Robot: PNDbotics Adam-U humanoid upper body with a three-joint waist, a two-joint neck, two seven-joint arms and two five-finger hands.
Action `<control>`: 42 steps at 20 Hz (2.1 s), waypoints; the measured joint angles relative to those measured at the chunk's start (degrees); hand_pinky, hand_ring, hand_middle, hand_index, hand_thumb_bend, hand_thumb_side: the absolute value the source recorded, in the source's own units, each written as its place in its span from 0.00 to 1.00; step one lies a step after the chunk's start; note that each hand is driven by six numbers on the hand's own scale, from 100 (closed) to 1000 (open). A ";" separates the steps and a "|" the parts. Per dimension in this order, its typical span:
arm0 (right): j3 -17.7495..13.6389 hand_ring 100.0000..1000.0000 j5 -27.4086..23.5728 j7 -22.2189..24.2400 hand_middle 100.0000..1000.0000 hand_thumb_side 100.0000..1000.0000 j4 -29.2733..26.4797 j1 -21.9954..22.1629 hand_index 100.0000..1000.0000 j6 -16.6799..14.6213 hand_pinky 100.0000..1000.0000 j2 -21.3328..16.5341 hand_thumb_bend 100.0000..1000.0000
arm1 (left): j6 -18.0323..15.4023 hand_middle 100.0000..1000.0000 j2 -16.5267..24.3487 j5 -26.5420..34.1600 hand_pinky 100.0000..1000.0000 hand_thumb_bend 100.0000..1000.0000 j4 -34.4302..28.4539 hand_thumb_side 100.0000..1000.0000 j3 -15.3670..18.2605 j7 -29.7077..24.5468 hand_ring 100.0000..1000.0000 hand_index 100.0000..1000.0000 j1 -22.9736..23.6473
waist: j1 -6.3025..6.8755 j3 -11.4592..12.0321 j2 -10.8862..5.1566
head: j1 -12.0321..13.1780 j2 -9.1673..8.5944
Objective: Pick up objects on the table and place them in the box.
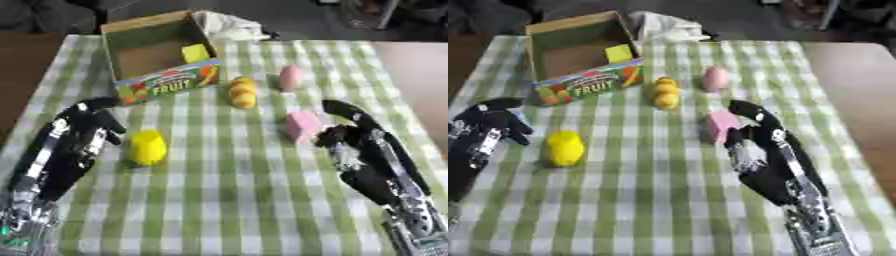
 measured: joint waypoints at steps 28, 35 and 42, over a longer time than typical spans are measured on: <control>-0.01 0.48 0.21 0.02 0.86 0.42 0.05 0.29 0.81 -0.03 0.66 -0.11 0.00 | 1.27 0.67 32.26 -18.32 0.70 0.00 3.60 0.16 0.64 -8.79 0.72 0.88 -9.03 | 1.42 -1.35 -0.76 | -0.45 0.00; 0.33 0.48 0.21 0.22 0.87 0.41 0.05 0.49 0.81 -0.15 0.66 -0.13 0.00 | -1.82 0.76 36.81 -27.89 0.80 0.34 14.77 0.26 -5.07 -19.22 0.76 0.91 -18.60 | 1.35 -2.17 -0.82 | 0.01 0.00; 0.38 0.48 0.21 0.42 0.87 0.41 0.05 0.51 0.81 -0.17 0.66 -0.13 0.00 | -5.51 0.78 35.57 -36.43 0.82 0.44 25.23 0.30 -7.77 -22.49 0.77 0.92 -24.23 | 0.99 -2.62 -0.53 | 0.32 0.00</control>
